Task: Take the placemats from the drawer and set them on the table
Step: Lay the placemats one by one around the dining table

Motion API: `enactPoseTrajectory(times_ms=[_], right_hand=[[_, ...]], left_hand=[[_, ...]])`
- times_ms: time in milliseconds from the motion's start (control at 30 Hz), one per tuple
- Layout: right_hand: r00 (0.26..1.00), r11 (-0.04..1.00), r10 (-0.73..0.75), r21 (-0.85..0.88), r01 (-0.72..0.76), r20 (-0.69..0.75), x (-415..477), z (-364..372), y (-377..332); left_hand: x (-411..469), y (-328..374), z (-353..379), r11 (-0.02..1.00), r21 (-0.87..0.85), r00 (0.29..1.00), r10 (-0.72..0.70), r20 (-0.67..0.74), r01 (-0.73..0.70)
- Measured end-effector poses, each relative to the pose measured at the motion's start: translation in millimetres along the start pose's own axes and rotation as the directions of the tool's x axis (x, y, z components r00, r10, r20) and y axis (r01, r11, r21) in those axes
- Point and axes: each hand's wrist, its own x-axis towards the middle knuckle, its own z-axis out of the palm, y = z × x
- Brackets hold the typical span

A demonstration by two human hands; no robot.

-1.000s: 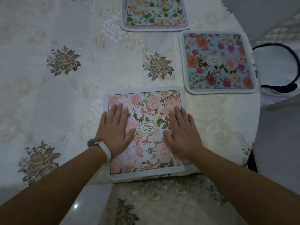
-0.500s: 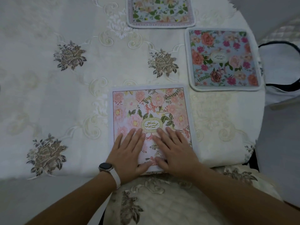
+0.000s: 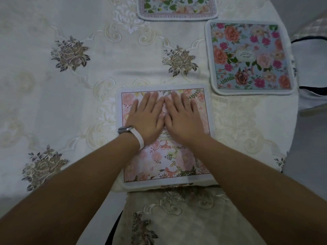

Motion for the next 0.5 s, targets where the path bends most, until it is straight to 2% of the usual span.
enactPoseTrajectory(times_ms=[133, 233, 333, 500], right_hand=[[0.994, 0.996, 0.088, -0.002, -0.089, -0.06, 27.9, -8.8, 24.5], [0.982, 0.983, 0.183, 0.036, -0.182, -0.048, 26.0, -12.3, 41.7], [0.968, 0.967, 0.249, 0.076, -0.245, -0.042, 4.1, -11.5, 47.7], [0.954, 0.952, 0.299, 0.064, -0.299, 0.007, -50.2, -1.2, 41.8]], left_hand=[[19.5, -25.3, -9.2, 0.998, 0.007, 0.998, -0.058, -0.021, 0.059], [13.3, -44.4, -11.9, 0.989, -0.005, 0.989, -0.146, -0.032, 0.146], [-7.1, -56.3, -11.4, 0.98, -0.058, 0.981, -0.193, -0.036, 0.191], [-55.4, -64.6, -6.0, 0.98, -0.064, 0.982, -0.19, 0.014, 0.191]])
